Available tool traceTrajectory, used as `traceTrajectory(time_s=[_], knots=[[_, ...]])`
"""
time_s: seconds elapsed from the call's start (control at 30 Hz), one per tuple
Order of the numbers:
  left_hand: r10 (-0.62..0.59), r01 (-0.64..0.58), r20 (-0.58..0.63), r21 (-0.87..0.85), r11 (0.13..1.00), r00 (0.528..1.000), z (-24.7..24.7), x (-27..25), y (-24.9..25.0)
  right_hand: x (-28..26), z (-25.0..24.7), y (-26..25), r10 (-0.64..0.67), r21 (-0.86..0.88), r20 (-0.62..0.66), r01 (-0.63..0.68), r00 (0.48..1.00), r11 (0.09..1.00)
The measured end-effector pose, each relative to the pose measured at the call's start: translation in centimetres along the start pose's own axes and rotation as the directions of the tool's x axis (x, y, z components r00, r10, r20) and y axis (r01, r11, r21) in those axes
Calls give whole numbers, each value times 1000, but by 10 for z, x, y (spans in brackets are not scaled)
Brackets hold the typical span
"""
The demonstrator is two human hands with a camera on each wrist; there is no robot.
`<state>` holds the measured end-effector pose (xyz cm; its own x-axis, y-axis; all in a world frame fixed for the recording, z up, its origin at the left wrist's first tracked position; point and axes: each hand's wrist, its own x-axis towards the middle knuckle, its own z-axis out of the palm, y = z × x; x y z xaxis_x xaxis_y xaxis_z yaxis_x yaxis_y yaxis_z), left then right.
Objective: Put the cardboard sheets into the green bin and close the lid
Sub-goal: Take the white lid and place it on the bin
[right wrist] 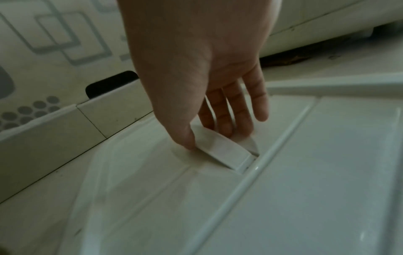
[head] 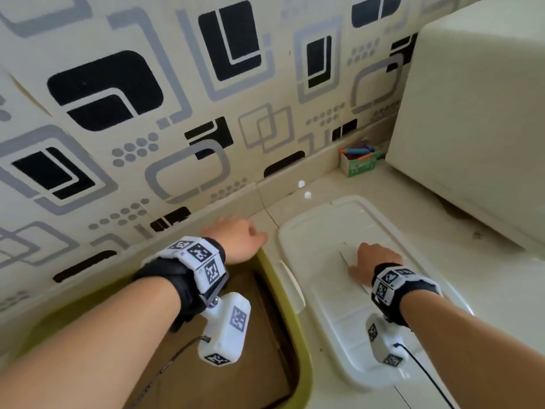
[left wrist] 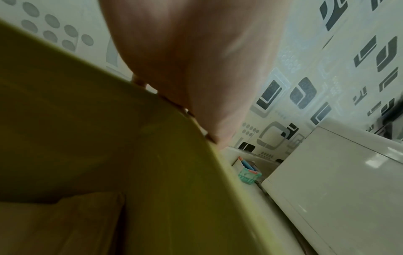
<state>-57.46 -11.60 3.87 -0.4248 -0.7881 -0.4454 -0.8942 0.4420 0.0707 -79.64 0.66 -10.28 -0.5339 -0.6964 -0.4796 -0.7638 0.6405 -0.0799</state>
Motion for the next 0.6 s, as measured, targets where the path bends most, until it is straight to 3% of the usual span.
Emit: traceTrajectory(time_s=[0.13, 0.3, 0.4, 0.5, 0.6], knots=[[-5, 5, -5, 24, 1000, 1000, 2, -1, 2, 3, -3, -5, -33, -26, 31, 34, 999, 999], [-3, 3, -54, -7, 1000, 999, 4, -4, 2, -4, -15, -5, -33, -42, -37, 32, 999, 999], [21, -39, -97, -187, 981, 995, 2, -11, -5, -8, -39, -6, -79, 61, -101, 85, 992, 994], [29, -93, -163, -404, 910, 986, -5, -21, -19, -12, -69, -13, -163, 179, -161, 191, 973, 965], [-57, -125, -289, -571, 811, 956, -17, -36, -43, -27, -105, -29, -299, 250, -255, 362, 919, 898]])
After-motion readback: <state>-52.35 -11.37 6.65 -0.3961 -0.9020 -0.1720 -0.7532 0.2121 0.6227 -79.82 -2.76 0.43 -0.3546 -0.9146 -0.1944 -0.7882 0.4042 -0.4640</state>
